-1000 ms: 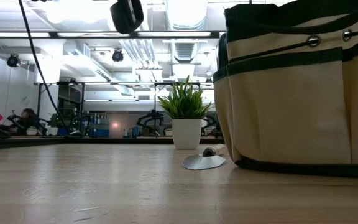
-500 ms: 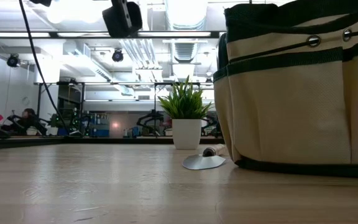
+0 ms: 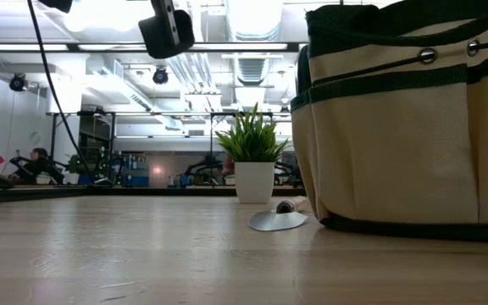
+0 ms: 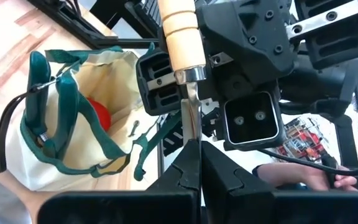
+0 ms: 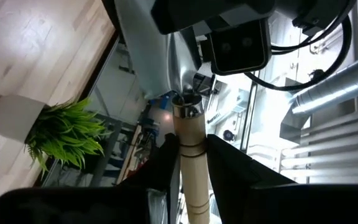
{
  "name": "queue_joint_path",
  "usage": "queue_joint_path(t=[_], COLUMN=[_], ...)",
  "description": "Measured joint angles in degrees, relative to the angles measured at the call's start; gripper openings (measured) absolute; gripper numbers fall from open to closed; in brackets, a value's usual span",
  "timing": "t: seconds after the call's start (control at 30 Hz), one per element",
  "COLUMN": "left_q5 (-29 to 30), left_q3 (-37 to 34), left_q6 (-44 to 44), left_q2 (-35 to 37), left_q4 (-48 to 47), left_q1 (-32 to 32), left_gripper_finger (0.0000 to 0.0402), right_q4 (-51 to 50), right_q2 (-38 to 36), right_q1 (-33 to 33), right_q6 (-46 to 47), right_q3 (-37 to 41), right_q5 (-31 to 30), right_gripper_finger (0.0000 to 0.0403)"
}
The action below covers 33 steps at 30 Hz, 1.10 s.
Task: Pick & Place Garden tools in Gardening bag
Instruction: Put the brown trowel into the green gardening bag
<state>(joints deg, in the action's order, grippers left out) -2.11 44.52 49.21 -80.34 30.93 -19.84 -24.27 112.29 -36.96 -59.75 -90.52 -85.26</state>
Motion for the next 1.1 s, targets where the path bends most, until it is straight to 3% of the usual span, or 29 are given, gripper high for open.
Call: queue_joint_path(t=[0.2, 0.7, 0.83, 1.0, 1.1], left_q5=[-0.6, -3.1, -2.9, -3.0, -3.4], left_q3=[0.1, 0.1, 0.1, 0.1, 0.1], left_q6=[-0.5, -0.7, -0.7, 0.0, -1.0], left_q2=[-0.4, -0.5, -0.5, -0.4, -0.4], left_q4=[-0.1, 0.2, 0.2, 1.0, 1.7], left_q1=[0.0, -0.4, -0.4, -0.4, -0.4], left_gripper_finger=[0.0002, 0.0001, 0.0001, 0.0007, 0.0018], right_q4=[0.5, 0.8, 0.9, 0.3, 0.4], right_q2=[0.1, -0.4, -0.4, -0.4, -0.3], right_q1=[0.2, 1.6, 1.5, 1.5, 1.4], right_q6=[0.0, 0.9, 3.2, 3.4, 3.8], right_q3=[0.0, 0.0, 0.0, 0.1, 0.1], right_q5=[0.5, 1.5, 1.5, 1.6, 1.6], right_gripper_finger=[0.0073, 0.0135, 0.0121, 0.0061, 0.0054])
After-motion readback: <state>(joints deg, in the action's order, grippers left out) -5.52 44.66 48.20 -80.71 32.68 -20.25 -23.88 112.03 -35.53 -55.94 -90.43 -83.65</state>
